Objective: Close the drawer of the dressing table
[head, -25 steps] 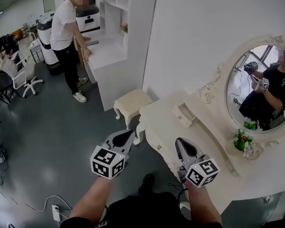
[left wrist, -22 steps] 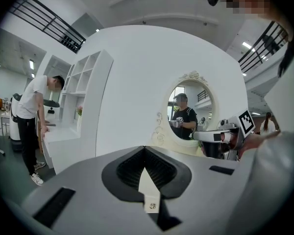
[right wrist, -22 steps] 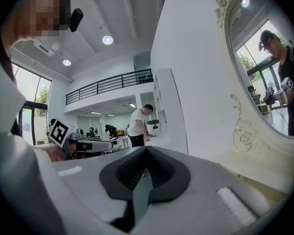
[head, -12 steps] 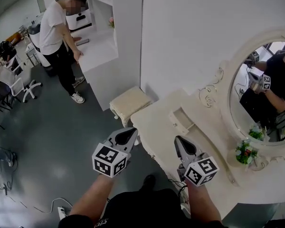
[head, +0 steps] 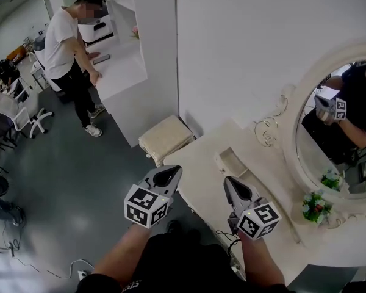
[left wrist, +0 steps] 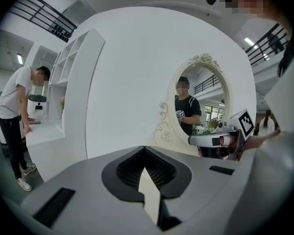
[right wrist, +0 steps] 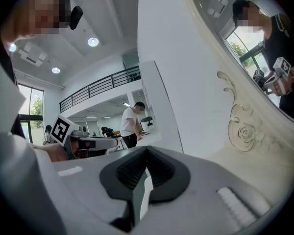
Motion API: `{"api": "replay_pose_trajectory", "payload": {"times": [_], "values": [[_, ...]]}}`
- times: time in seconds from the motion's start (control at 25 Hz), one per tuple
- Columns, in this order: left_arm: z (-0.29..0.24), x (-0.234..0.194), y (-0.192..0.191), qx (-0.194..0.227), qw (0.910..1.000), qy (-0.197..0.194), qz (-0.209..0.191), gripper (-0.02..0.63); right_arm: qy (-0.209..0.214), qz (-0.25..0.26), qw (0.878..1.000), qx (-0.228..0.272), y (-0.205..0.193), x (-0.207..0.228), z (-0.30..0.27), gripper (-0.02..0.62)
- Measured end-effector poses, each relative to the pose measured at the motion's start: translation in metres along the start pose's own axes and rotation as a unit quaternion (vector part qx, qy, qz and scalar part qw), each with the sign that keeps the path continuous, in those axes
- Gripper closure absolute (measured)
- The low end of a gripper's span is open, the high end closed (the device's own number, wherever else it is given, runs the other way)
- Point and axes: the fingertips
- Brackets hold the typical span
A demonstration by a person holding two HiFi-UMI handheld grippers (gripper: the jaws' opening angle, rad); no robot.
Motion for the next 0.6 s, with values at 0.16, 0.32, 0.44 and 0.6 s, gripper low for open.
{"api": "replay_pose_trajectory", "payload": {"times": [0.16,0.32,0.44,0.6], "values": [[-0.018,-0.008,0.0,-0.005,0.9997,-0.024,-0.005,0.6,-0.026,0.005,1.0,-0.002,0.006,0.012,-0.01,0.585],[-0.034,-0.018,-0.003,-0.011,0.9986,-0.051,0.002,0.6,-0.068,0.006,0.998,-0.01,0.007,0.029,-0.01,0.584],[-0.049,-0.019,-0.008,-0.023,0.9967,-0.078,0.0,0.6,-0.098,0.005,0.995,-0.014,0.007,0.041,-0.009,0.584],[-0.07,-0.005,-0.018,-0.047,0.9914,-0.122,-0.004,0.6,-0.134,-0.014,0.991,-0.02,-0.004,0.052,-0.001,0.584]]}}
Point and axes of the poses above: the fingertips, and each gripper's own axes: z backward along the fingers, x to its right, y out of its top, and after that the axes turned 1 degree about z, right-handed
